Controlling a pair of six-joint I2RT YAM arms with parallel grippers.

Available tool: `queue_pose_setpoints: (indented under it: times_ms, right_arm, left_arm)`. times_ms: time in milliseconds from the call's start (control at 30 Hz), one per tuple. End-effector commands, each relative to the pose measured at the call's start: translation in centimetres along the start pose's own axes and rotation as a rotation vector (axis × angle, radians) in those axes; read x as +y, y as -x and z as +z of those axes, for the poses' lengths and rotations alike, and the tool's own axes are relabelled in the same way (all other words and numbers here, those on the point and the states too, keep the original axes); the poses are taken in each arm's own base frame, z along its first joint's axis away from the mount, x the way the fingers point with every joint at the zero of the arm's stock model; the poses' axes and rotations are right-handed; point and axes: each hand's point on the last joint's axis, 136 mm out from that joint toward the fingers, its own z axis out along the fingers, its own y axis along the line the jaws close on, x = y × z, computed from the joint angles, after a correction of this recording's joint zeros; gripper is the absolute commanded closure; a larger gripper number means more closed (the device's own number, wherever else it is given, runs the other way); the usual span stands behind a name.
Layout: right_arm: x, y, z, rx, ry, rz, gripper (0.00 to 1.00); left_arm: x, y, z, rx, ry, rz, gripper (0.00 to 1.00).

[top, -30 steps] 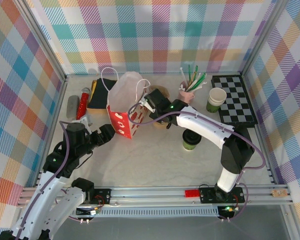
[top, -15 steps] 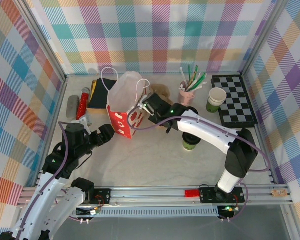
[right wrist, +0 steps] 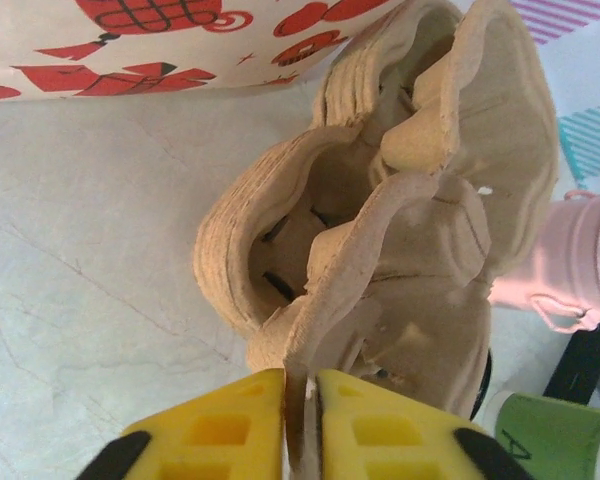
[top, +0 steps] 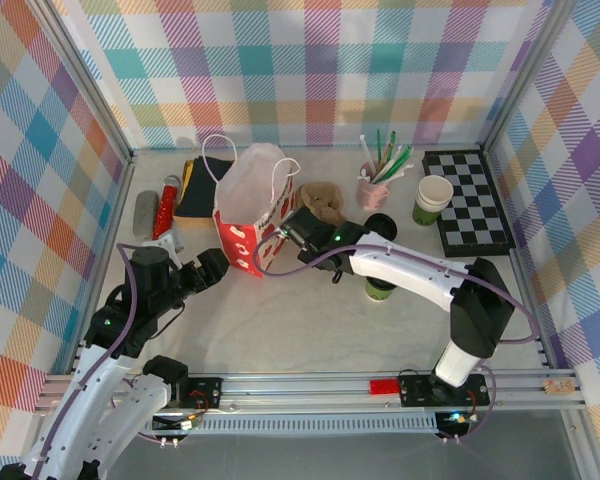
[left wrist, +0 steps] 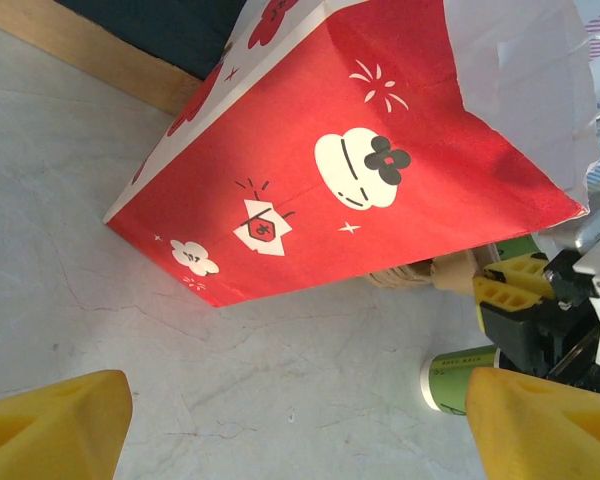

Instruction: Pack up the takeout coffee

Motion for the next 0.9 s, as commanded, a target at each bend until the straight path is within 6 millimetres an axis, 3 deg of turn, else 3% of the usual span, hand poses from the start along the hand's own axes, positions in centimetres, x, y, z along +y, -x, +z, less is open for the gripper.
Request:
queue_pose_setpoints:
  times_ms: [0,67,200,367,533,633,767,867]
  right_arm:
    - [0.8,0.0,-0.5,0.018,0.033,-0.001,0.69]
    - [1.0,0.0,-1.1,0.011,0.058,-0.001,0.58]
    - [0.1,0.6,-3.2,-0.027,0.096,-0.004,0.48]
    - [-3.2,2.4,-7.0,-0.155,0.239,0.032,0.39]
    - [-5.8,3.5,-8.6,-0.246,0.438,0.034,0.28]
    - [-6.6,3.3,-7.2,-0.225,0.534,0.034,0.28]
    - [-5.7,1.5,-4.1,-0.200,0.643,-0.066,0.29]
    - [-5.6,1.2,-3.4,-0.216,0.696,-0.099,0.29]
  left_arm:
    - [0.2,0.5,-0.4,-0.016,0.015,0.019,0.14]
    - [0.2,0.5,-0.4,-0.017,0.017,0.019,0.14]
    - [0.2,0.6,-0.4,-0.020,0.018,0.023,0.14]
    - [-0.1,0.9,-0.7,-0.029,0.010,0.030,0.14]
    - [-0.6,1.1,-1.1,-0.035,-0.007,0.033,0.14]
    - [-0.6,1.1,-1.5,-0.036,-0.005,0.043,0.14]
    - [-0.4,1.0,-1.8,-0.042,-0.003,0.050,0.14]
    - [-0.4,1.0,-2.0,-0.039,0.002,0.058,0.13]
